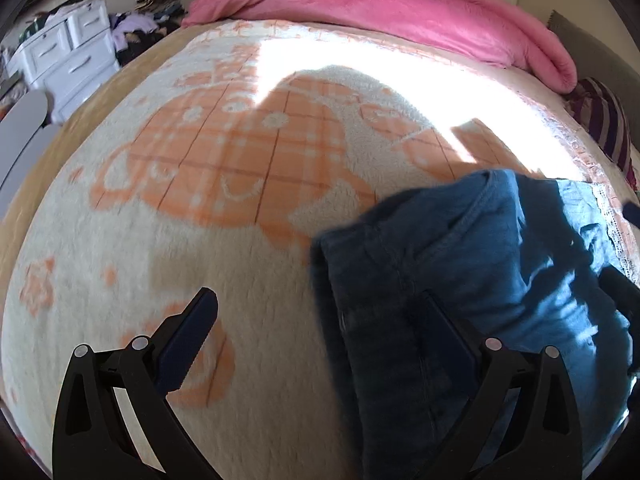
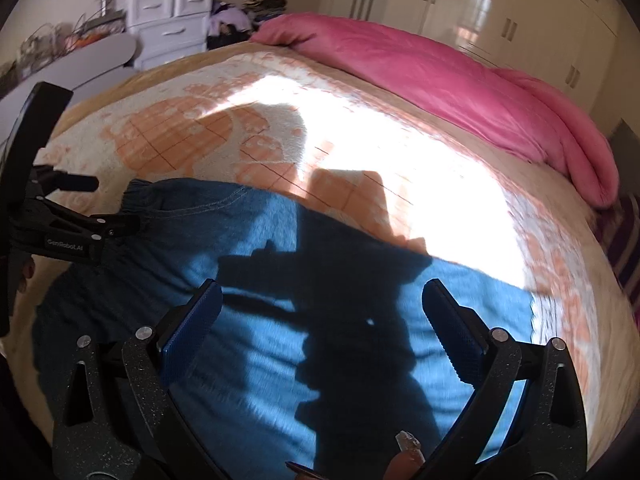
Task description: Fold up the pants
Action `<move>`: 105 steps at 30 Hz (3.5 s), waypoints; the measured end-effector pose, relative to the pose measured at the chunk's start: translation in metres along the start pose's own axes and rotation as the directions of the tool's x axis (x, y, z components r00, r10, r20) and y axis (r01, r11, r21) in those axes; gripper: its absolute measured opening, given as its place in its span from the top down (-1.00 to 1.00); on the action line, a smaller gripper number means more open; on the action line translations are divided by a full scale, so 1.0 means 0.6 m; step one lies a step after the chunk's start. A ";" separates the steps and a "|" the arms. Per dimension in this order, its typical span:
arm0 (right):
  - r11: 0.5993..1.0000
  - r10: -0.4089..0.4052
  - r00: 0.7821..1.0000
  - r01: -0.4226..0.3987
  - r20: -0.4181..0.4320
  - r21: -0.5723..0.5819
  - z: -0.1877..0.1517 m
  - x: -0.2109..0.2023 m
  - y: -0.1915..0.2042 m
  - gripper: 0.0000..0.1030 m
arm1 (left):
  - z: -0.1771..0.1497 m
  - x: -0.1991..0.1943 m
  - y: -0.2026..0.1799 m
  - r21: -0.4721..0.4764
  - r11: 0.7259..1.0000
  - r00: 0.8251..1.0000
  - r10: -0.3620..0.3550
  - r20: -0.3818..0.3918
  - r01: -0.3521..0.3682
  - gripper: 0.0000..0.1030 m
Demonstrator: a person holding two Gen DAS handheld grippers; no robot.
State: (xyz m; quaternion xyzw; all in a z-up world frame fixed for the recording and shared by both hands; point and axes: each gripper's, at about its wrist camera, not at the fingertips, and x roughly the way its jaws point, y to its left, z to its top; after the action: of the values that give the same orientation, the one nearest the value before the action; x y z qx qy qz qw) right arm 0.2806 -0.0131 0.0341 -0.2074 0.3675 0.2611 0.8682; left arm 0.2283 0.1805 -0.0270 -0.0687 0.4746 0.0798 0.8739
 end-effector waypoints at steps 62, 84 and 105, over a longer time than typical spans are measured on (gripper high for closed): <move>0.934 0.357 0.931 -0.355 0.080 -0.037 -0.185 -0.221 0.086 0.94 | -0.194 -0.223 -0.053 0.350 0.925 0.965 -0.213 0.155 0.148 0.27; 0.922 0.387 0.922 -0.387 0.016 0.030 -0.283 -0.176 0.178 0.84 | -0.231 -0.277 -0.046 0.302 0.926 0.957 -0.268 0.106 0.226 0.18; 0.925 0.334 0.938 -0.309 -0.087 0.220 -0.265 -0.129 0.135 0.13 | -0.254 -0.168 -0.110 0.373 0.905 0.971 -0.238 0.040 0.206 0.09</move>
State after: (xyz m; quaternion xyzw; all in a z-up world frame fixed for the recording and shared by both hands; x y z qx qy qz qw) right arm 0.1015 -0.0612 -0.0239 -0.0703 0.4739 0.3481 0.8058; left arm 0.0628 0.0786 -0.0218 0.0453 0.4329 -0.1071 0.8939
